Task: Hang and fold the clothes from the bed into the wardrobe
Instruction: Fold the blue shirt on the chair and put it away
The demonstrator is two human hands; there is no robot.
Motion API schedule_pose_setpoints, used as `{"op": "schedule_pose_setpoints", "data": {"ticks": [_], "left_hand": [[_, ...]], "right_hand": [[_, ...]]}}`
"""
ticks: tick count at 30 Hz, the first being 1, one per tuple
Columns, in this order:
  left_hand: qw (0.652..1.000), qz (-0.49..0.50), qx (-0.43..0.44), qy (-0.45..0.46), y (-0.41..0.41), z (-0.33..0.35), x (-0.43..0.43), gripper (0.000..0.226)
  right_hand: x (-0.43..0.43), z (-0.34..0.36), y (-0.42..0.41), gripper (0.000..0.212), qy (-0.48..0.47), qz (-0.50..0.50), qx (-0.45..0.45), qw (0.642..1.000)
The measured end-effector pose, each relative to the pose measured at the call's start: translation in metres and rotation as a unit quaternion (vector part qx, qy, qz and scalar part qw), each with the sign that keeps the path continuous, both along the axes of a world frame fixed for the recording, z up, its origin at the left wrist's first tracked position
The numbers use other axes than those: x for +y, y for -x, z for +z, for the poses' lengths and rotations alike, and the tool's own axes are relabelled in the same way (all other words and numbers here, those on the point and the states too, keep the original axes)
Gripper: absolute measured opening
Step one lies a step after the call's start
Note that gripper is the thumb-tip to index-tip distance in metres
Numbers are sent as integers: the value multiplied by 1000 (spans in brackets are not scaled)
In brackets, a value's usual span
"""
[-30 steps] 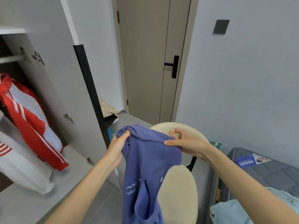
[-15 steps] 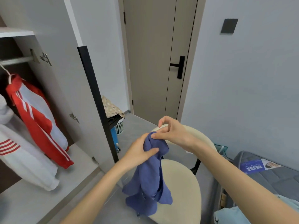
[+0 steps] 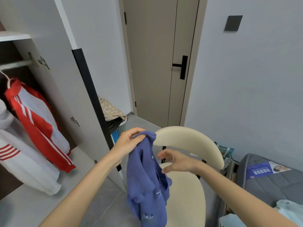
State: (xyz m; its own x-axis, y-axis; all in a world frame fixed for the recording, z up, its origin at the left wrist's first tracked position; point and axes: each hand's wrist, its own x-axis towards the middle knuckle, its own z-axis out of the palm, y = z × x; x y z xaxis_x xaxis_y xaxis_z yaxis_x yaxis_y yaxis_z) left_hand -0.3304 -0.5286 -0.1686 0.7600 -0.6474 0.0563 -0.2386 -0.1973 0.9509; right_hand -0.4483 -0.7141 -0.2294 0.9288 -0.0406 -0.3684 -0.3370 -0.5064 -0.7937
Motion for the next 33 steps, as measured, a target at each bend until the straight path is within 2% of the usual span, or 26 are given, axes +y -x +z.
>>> {"op": "schedule_pose_setpoints", "data": {"ticks": [1, 3, 9, 12, 14, 17, 20, 23, 28, 30, 33], "left_hand": [[1000, 0, 10, 9, 0, 1, 0, 20], [999, -1, 27, 22, -1, 2, 0, 19], [995, 35, 59, 69, -9, 8, 16, 19], [989, 99, 53, 95, -20, 5, 34, 18], [986, 150, 2, 73, -28, -2, 48, 17], [967, 242, -72, 30, -41, -18, 65, 15], [953, 288, -92, -16, -53, -36, 78, 20], [942, 317, -97, -44, -63, -50, 88, 23], [940, 336, -57, -21, -75, -65, 94, 26], [939, 338, -55, -15, -77, -70, 93, 26], [934, 346, -68, -55, -82, -80, 89, 29]], "right_hand": [[4, -9, -2, 56, 20, 21, 0, 1000], [15, -25, -11, 57, 50, 33, -11, 998], [27, -57, -36, 10, 184, 23, -18, 983], [14, -64, -38, 26, 215, -5, -17, 977], [1, -64, -38, 23, 207, -36, -32, 977], [-16, -57, -40, 18, 147, -99, -78, 981], [-28, -46, -41, 20, 91, -143, -113, 979], [-34, -35, -39, 25, 39, -162, -103, 981], [-41, -5, -29, 32, 85, -75, -55, 992], [-42, 7, -25, 23, 133, -26, -21, 991], [-39, 16, -16, 30, 194, -3, 15, 981]]}}
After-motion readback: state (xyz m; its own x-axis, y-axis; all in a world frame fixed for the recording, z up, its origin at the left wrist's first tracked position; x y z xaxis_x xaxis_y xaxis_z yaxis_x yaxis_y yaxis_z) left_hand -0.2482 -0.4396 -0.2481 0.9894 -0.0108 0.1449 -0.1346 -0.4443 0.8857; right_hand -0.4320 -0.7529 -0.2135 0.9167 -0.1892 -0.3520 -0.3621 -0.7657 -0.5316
